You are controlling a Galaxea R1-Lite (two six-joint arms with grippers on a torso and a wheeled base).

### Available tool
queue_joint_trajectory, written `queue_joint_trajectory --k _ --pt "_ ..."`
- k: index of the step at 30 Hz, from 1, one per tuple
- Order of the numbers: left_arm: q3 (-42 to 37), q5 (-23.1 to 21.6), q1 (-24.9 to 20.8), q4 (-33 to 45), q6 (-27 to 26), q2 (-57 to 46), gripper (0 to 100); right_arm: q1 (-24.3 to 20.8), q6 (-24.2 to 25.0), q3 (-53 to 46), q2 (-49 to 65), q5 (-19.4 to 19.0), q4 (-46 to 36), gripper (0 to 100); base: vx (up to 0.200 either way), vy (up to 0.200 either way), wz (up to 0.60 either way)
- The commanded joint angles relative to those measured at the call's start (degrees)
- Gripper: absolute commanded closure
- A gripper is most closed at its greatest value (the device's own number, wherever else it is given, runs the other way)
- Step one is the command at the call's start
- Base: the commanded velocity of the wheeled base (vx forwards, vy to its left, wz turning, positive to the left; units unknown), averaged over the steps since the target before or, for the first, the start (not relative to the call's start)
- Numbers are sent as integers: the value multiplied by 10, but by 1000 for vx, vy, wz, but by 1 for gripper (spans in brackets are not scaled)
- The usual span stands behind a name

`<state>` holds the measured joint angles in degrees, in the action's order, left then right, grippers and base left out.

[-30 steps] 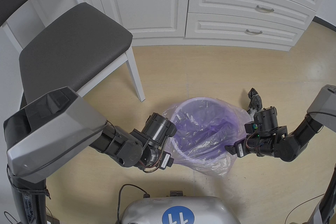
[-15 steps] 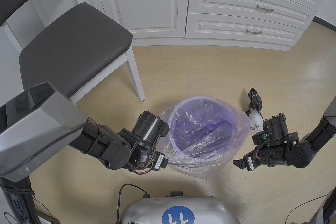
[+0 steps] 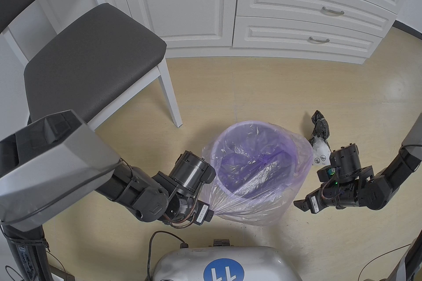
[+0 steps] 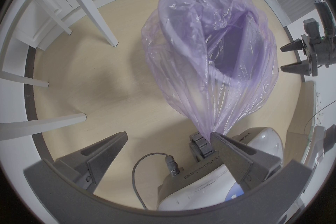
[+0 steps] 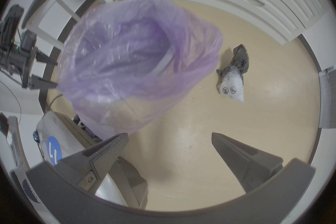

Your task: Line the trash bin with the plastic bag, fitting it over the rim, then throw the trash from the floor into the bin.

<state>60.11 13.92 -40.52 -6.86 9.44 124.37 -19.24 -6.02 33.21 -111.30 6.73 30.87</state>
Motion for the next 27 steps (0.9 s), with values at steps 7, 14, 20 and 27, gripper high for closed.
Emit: queue_joint_trajectory --k 7,14,20,27 --pt "-9 -2 -5 -23 16 -30 0 19 90 62 50 7 -4 0 0 0 0" --pt "-15 -2 -5 -24 18 -38 0 38 90 76 2 7 0 0 0 0 0" --pt "-14 -3 -5 -24 18 -36 0 56 89 87 -38 0 1 0 0 0 0" --pt "-14 -5 -4 -24 18 -35 0 54 50 73 -55 -4 -6 0 0 0 0"
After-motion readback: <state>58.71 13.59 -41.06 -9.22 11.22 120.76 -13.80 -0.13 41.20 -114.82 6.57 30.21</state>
